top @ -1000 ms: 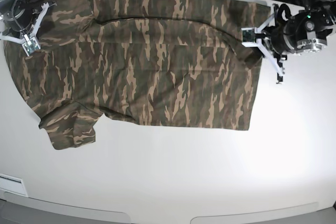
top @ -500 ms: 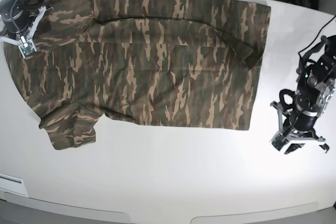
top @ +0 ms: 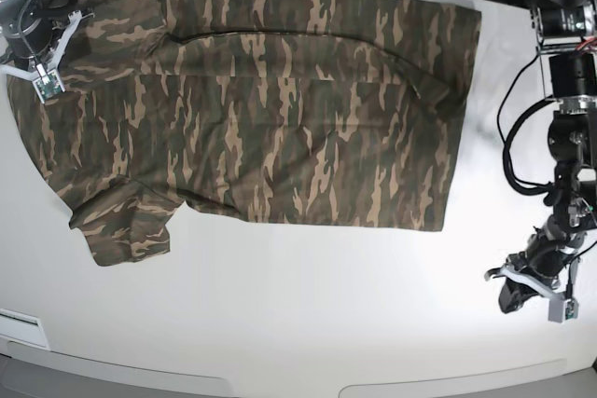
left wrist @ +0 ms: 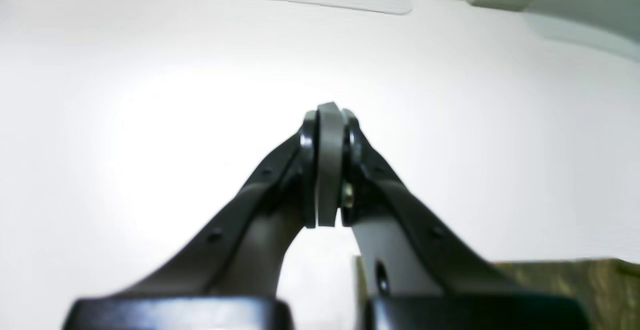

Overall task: Fold the T-shirt properly
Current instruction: 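Move the left gripper to the shirt's hem corner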

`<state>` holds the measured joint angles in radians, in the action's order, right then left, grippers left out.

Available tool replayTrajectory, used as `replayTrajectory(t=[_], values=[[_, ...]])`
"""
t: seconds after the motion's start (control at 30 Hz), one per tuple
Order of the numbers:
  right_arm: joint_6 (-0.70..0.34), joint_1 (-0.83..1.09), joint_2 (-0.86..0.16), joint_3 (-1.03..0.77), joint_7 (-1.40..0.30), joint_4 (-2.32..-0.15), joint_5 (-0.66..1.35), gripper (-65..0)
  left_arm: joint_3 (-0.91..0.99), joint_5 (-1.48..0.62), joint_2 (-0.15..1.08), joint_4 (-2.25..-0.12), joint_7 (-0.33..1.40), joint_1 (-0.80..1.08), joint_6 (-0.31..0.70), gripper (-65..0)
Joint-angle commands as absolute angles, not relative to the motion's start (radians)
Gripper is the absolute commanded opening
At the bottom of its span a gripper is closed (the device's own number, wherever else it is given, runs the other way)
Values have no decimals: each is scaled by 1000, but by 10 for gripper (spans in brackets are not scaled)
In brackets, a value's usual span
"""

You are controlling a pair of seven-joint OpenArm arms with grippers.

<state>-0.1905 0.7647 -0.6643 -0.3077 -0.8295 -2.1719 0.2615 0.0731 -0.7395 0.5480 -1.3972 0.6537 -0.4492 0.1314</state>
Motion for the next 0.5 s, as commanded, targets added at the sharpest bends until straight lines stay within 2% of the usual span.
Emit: replayTrajectory(t=[0.0, 0.07, 0.17, 0.2, 0.33, 0.37, 0.47], values=[[-183, 767, -678, -317, -813, -2187, 253, -650, 81, -785, 557, -1399, 628, -479, 180, -650], [-183, 767, -678, -317, -810, -2187, 253, -650, 81, -822, 548, -1372, 629, -480, 250, -650], [-183, 767, -678, -317, -811, -2187, 253, -650, 81, -819, 534, -1353, 629, -479, 255, -650], [-183, 767, -678, -317, -812, -2187, 253, -650, 81, -808, 529, -1353, 629, -479, 255, -624], [-183, 767, -678, -317, -815, -2187, 253, -650, 81, -768, 514, -1353, 654, -479, 246, -322], [-183, 767, -678, -317, -815, -2187, 253, -650, 81, -768, 511, -1353, 678, -479, 224, -289], [-183, 767, -678, -317, -815, -2187, 253, -650, 81, -769, 507, -1353, 718, -471, 204, -285]])
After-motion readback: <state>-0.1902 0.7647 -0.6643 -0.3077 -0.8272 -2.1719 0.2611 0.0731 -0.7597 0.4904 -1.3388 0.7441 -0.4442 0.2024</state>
